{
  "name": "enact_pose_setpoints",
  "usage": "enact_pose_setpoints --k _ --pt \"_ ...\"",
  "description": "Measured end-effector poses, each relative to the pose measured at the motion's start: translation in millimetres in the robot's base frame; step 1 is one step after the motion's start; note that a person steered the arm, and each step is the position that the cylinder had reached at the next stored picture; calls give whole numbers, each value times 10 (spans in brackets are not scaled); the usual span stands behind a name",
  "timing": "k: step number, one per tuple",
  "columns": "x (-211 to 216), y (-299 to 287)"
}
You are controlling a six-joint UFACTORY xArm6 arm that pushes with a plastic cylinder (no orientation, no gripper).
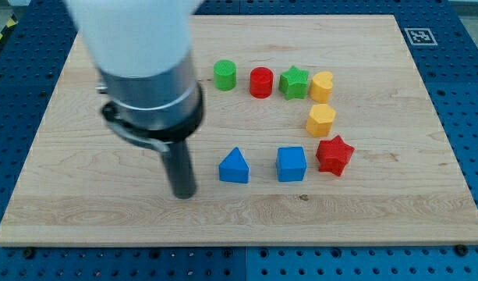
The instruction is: Slightly push the blue triangle towards top
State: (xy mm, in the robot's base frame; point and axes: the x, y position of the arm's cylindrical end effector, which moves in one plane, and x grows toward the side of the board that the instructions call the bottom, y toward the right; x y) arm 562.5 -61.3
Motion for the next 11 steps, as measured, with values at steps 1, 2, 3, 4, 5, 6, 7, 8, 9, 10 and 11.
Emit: enact_pose_setpoints --k 1,2,3,4,5,6,7,8,9,10,11 --pt "0 285" --pt "0 277" --pt "0 258" --pt "0 258" --pt "-9 259" --pt "-83 278" --pt "-160 309" --pt "-160 360" --pt "-45 573" --pt "-54 725" --pt "-86 734"
